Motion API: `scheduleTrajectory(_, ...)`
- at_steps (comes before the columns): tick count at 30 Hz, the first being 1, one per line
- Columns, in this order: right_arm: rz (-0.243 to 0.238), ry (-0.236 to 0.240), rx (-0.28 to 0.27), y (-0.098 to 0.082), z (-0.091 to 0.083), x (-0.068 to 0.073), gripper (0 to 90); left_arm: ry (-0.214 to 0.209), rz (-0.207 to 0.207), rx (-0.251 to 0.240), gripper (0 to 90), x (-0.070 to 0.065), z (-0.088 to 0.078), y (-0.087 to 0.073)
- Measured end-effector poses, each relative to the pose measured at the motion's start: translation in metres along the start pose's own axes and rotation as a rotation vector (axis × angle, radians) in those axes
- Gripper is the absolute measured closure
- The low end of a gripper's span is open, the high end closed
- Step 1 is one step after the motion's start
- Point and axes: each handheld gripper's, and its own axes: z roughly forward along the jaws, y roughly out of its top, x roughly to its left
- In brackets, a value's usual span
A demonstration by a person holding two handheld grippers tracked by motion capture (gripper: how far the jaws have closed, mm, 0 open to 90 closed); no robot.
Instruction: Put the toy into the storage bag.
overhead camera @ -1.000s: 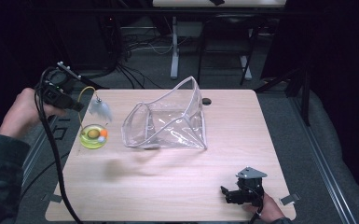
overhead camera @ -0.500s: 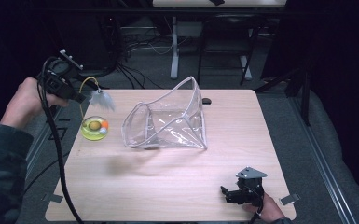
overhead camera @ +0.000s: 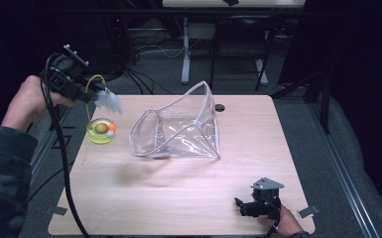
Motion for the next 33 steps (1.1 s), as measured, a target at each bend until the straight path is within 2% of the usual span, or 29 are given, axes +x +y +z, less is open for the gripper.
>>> scheduleTrajectory(10, 0.001, 0.000, 0.000, 0.000, 0.000, 0.000, 0.0, 0.008, 0.025, -0.002, 88.2, -0.007, -0.012, 0.015)
scheduleTrajectory(18, 0.002, 0.003, 0.002, 0.000, 0.000, 0.000, 0.0, 0.017, 0.066, -0.004, 88.2, -0.015, -0.023, 0.034)
scheduleTrajectory(27, 0.002, 0.003, 0.002, 0.000, 0.000, 0.000, 0.0, 0.018, 0.083, 0.003, 88.2, -0.022, -0.024, 0.046)
scheduleTrajectory(33, 0.001, 0.003, 0.001, 0.000, 0.000, 0.000, 0.0, 0.024, 0.105, -0.005, 88.2, -0.030, -0.030, 0.055)
